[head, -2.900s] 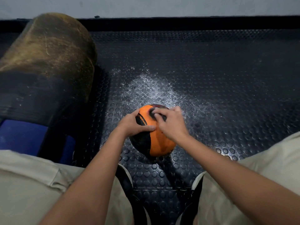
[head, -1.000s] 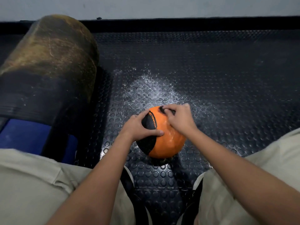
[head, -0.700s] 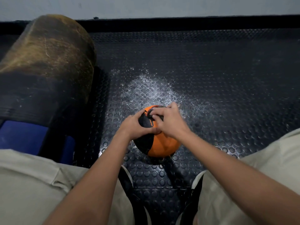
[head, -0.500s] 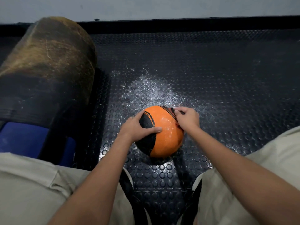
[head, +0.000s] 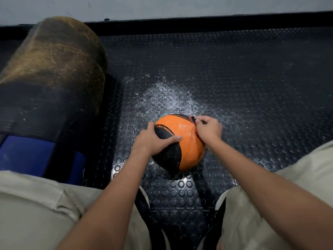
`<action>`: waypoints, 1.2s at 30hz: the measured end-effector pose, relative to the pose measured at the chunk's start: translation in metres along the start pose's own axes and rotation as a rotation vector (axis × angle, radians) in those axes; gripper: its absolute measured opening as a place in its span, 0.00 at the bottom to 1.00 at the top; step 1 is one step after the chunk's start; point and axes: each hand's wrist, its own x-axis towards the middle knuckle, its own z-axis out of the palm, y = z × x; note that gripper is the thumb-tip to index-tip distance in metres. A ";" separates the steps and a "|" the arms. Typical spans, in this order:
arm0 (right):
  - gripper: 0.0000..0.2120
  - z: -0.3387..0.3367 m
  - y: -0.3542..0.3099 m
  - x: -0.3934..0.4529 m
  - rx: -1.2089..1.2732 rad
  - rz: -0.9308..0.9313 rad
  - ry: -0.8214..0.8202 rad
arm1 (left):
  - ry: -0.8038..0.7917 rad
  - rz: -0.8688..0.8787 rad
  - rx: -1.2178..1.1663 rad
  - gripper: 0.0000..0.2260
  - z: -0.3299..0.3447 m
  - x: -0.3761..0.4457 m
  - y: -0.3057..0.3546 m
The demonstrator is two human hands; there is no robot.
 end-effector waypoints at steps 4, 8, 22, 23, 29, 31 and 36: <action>0.09 0.011 -0.014 -0.011 -0.064 -0.212 -0.085 | 0.030 0.034 -0.043 0.53 0.002 0.004 0.002; 0.10 0.007 -0.011 -0.014 -0.123 -0.449 -0.203 | 0.001 0.016 -0.129 0.48 -0.001 0.005 0.000; 0.09 0.007 -0.015 -0.014 -0.143 -0.492 -0.226 | -0.096 -0.001 0.004 0.51 -0.005 0.000 0.000; 0.09 0.003 -0.012 -0.010 -0.097 -0.396 -0.186 | -0.095 -0.004 0.001 0.51 -0.006 -0.001 -0.001; 0.09 0.007 -0.009 -0.007 -0.089 -0.163 -0.064 | -0.156 0.017 0.073 0.52 -0.006 -0.004 0.003; 0.10 0.010 -0.020 -0.022 -0.125 -0.354 -0.153 | -0.176 0.010 0.075 0.53 -0.008 -0.004 0.002; 0.10 0.008 -0.013 -0.013 -0.153 -0.428 -0.237 | -0.156 -0.019 -0.004 0.52 -0.010 -0.007 -0.005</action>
